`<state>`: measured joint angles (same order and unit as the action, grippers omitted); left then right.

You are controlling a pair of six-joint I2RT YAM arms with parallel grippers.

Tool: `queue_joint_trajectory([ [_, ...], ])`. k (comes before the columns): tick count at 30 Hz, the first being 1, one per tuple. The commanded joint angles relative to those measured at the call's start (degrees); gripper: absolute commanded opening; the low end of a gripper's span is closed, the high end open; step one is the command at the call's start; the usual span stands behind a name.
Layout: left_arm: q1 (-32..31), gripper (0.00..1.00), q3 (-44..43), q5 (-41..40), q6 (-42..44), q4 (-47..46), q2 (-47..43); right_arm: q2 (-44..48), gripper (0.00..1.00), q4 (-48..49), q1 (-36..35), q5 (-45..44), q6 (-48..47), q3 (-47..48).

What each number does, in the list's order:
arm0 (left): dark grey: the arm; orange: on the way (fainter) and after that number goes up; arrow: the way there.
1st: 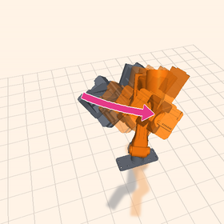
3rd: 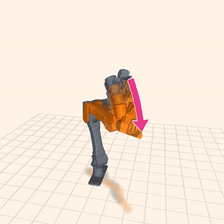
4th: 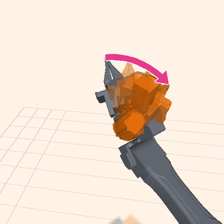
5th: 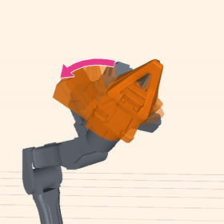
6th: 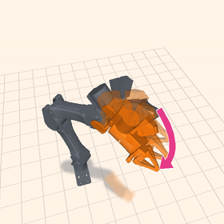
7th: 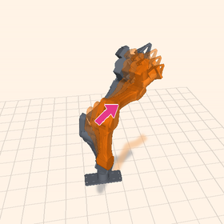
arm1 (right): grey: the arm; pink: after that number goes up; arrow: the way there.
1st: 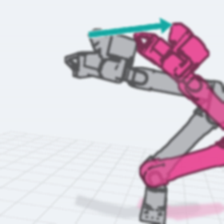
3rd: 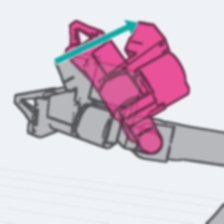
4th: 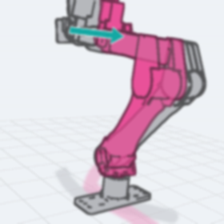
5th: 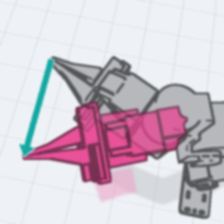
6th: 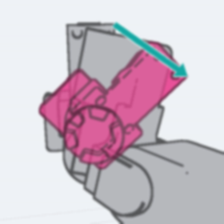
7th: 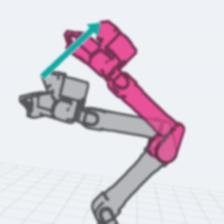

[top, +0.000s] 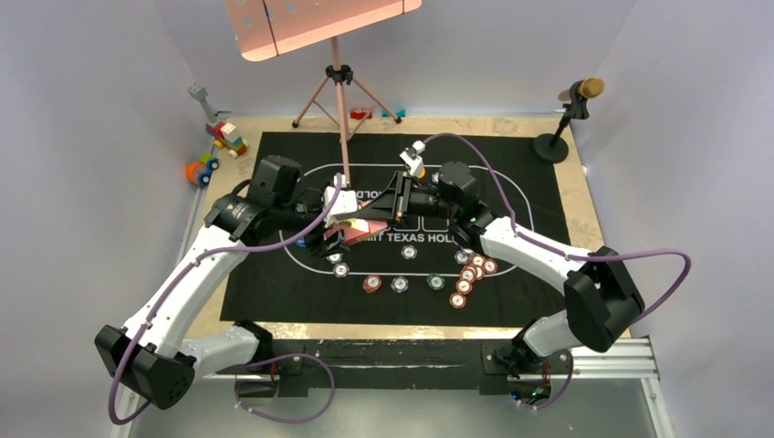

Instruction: Distribute texas hold em gaming equipment

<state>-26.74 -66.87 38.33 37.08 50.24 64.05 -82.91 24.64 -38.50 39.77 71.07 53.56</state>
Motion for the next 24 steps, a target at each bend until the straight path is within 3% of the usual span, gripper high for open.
queue_joint_trajectory([
  [1, -0.4, 0.72, -2.9, 1.6, -0.3, 0.1, 0.4, 0.7, 0.19, 5.7, 0.2, -2.3, 2.2, 1.8],
  [7, -0.4, 0.48, -2.1, 0.1, -0.6, -0.9, -0.4, 0.8, 0.25, 3.2, -0.2, -2.7, 1.2, 2.5],
  [10, -0.4, 0.15, -2.1, -1.1, -1.4, -1.5, -0.7, 1.5, 0.36, -1.3, -0.7, -3.6, -1.4, 3.3],
  [12, -0.3, 0.04, -2.3, -1.6, -1.1, -1.0, -0.9, 2.6, 0.41, -6.5, -0.8, -4.8, -4.7, 3.6],
  [15, -0.3, 0.01, -2.5, -0.7, 0.0, 0.7, -1.1, 4.7, 0.43, -10.6, -0.9, -6.5, -6.9, 2.6],
  [24, -0.3, 0.02, -1.2, 0.0, -1.7, -1.4, -0.8, 7.3, 0.42, -8.4, -1.2, -5.7, -5.9, 0.4],
])
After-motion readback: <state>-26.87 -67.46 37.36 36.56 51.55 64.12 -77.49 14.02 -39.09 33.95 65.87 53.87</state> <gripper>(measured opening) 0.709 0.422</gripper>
